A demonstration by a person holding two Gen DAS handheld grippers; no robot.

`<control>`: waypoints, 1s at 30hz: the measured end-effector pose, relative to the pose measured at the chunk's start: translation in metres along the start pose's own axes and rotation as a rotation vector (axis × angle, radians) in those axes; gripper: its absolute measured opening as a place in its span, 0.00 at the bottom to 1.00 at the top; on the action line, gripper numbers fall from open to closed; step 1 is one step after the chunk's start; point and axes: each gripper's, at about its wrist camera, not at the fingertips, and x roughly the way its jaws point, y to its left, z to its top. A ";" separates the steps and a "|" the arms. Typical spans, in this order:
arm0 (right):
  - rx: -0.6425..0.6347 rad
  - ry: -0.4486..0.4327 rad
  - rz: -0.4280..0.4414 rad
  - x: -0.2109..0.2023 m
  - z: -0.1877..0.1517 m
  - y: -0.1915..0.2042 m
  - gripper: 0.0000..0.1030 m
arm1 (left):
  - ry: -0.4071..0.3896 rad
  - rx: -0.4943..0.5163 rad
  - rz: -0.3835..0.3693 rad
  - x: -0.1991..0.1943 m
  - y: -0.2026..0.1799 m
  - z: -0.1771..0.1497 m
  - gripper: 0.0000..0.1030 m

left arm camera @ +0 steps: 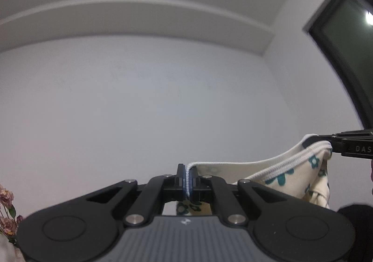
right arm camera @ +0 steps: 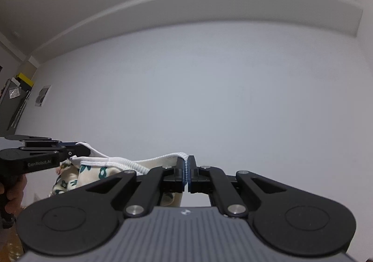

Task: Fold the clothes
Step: 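Grasp the dress hem with both grippers and lift it up, then swing the lifted dress down to spread it flat on the table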

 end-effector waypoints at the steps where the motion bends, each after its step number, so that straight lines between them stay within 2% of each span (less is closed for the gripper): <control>1: 0.001 -0.018 0.005 -0.006 0.003 0.003 0.01 | -0.024 0.002 0.004 -0.007 -0.002 0.002 0.02; 3: 0.021 -0.061 0.027 -0.018 0.010 0.006 0.01 | -0.071 0.014 0.001 -0.017 -0.005 0.007 0.02; 7: 0.054 -0.129 -0.001 -0.019 0.020 0.002 0.01 | -0.123 0.051 -0.013 -0.016 -0.010 0.022 0.02; 10: 0.086 -0.110 0.007 -0.003 0.026 -0.008 0.01 | -0.096 0.065 0.020 0.015 -0.009 0.022 0.02; 14: 0.095 -0.022 -0.008 0.038 0.009 -0.023 0.01 | 0.019 0.075 0.046 0.094 0.010 -0.004 0.02; 17: 0.117 0.092 -0.052 0.085 -0.020 -0.044 0.01 | 0.158 0.089 0.040 0.169 0.017 -0.047 0.02; 19: 0.161 0.199 -0.085 0.127 -0.055 -0.066 0.01 | 0.285 0.133 0.064 0.223 0.013 -0.092 0.02; 21: 0.183 0.339 -0.117 0.176 -0.101 -0.088 0.02 | 0.465 0.141 0.054 0.280 0.011 -0.153 0.07; 23: 0.170 0.563 -0.156 0.228 -0.167 -0.101 0.05 | 0.697 0.060 0.051 0.323 0.013 -0.224 0.23; 24: 0.162 0.682 -0.178 0.253 -0.202 -0.106 0.15 | 0.815 0.002 0.056 0.336 0.016 -0.257 0.27; 25: 0.157 0.783 -0.206 0.270 -0.234 -0.110 0.39 | 0.915 -0.061 0.051 0.337 0.017 -0.284 0.30; 26: 0.155 0.850 -0.235 0.273 -0.260 -0.112 0.47 | 0.987 -0.113 0.016 0.331 0.017 -0.309 0.30; 28: 0.152 0.932 -0.265 0.264 -0.304 -0.112 0.52 | 1.039 -0.142 -0.073 0.307 0.013 -0.340 0.33; 30: 0.173 0.951 -0.231 0.247 -0.329 -0.103 0.61 | 1.034 -0.117 -0.099 0.272 0.008 -0.349 0.40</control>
